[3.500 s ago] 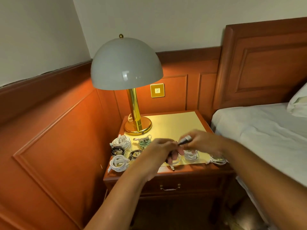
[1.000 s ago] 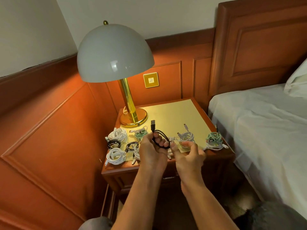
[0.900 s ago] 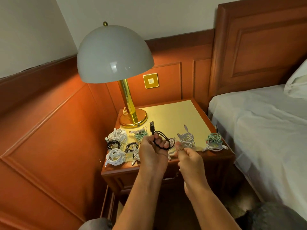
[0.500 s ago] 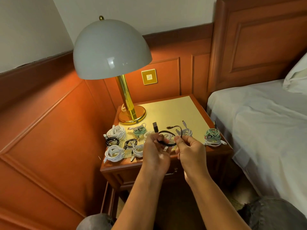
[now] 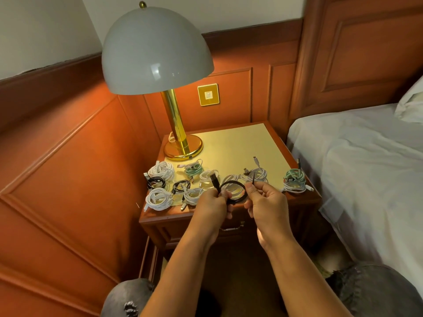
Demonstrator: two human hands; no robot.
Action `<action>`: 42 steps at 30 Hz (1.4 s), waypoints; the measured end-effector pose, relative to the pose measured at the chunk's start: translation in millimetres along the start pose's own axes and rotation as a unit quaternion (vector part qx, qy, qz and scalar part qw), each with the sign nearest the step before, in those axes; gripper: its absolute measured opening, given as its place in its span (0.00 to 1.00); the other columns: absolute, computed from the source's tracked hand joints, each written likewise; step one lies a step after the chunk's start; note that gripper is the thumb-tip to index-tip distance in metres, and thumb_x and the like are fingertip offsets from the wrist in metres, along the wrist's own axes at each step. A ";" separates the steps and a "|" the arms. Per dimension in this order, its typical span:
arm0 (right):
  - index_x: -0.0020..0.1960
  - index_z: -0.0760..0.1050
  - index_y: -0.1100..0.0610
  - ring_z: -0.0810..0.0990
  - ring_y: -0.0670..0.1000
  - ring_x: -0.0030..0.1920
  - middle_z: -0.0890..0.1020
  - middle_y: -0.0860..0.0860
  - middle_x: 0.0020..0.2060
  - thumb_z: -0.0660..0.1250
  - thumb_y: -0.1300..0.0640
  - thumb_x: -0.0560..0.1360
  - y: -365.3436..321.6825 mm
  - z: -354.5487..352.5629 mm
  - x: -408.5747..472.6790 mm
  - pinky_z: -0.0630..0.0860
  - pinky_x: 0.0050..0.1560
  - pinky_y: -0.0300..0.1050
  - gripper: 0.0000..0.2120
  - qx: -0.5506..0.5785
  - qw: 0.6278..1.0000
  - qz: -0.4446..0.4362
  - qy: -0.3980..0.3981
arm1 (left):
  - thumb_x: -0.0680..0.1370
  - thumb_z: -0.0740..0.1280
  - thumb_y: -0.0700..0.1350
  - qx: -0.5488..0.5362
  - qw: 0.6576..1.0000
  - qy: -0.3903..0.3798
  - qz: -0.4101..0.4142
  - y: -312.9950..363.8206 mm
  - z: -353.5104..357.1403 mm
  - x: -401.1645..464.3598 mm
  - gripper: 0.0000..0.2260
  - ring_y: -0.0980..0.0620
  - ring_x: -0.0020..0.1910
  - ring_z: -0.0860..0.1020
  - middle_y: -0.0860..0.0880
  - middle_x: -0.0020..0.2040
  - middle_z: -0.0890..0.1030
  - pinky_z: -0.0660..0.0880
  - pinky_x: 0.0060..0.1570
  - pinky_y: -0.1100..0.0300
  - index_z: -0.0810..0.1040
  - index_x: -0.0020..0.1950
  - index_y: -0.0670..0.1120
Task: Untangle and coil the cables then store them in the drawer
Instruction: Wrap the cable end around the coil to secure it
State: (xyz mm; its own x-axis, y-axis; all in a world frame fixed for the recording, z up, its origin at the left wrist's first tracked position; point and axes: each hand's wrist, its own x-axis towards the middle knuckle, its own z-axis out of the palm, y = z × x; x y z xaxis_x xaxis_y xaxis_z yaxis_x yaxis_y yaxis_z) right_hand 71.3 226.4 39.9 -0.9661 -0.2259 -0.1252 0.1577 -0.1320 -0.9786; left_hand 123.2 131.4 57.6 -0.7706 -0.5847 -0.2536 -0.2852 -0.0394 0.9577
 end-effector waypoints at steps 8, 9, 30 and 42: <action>0.58 0.76 0.52 0.82 0.51 0.47 0.82 0.50 0.44 0.65 0.57 0.79 -6.9 -5.8 6.7 0.81 0.48 0.49 0.08 -0.113 0.991 -0.074 0.008 | 0.83 0.58 0.42 0.060 0.997 -0.017 0.049 -1.0 -8.8 -1.5 0.09 0.56 0.27 0.74 0.48 0.32 0.77 0.73 0.41 0.56 0.77 0.49 0.46; 0.57 0.78 0.52 0.82 0.51 0.47 0.82 0.49 0.45 0.64 0.57 0.80 -7.7 -7.5 7.4 0.81 0.48 0.50 0.07 -0.136 0.988 -0.079 0.001 | 0.83 0.58 0.42 0.071 0.995 -0.014 0.064 -0.5 -10.2 -1.5 0.08 0.56 0.28 0.74 0.48 0.33 0.77 0.73 0.40 0.56 0.77 0.50 0.47; 0.47 0.79 0.52 0.81 0.46 0.45 0.83 0.49 0.43 0.71 0.59 0.75 -33.1 -13.9 6.4 0.72 0.40 0.35 0.04 -0.231 0.948 -0.006 -0.216 | 0.82 0.61 0.41 0.232 0.964 -0.025 0.129 -5.6 -13.8 12.4 0.07 0.56 0.26 0.75 0.48 0.33 0.78 0.70 0.27 0.68 0.79 0.53 0.45; 0.45 0.78 0.54 0.79 0.47 0.42 0.81 0.51 0.41 0.68 0.64 0.76 -7.9 -13.4 6.9 0.74 0.34 0.30 0.05 -0.213 0.964 -0.061 -0.146 | 0.80 0.65 0.39 0.028 0.983 -0.179 -0.009 -7.5 -21.8 23.2 0.06 0.55 0.31 0.74 0.45 0.39 0.79 0.70 0.31 0.63 0.79 0.50 0.38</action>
State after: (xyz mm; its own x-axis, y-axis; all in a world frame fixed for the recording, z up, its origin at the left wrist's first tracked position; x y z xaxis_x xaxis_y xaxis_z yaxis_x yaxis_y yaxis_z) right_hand 60.6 238.9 44.6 -0.8639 -0.5035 -0.0150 -0.1117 0.2205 -0.9690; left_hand 119.9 100.5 47.4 -0.9136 -0.2613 -0.3114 -0.3233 0.0026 0.9463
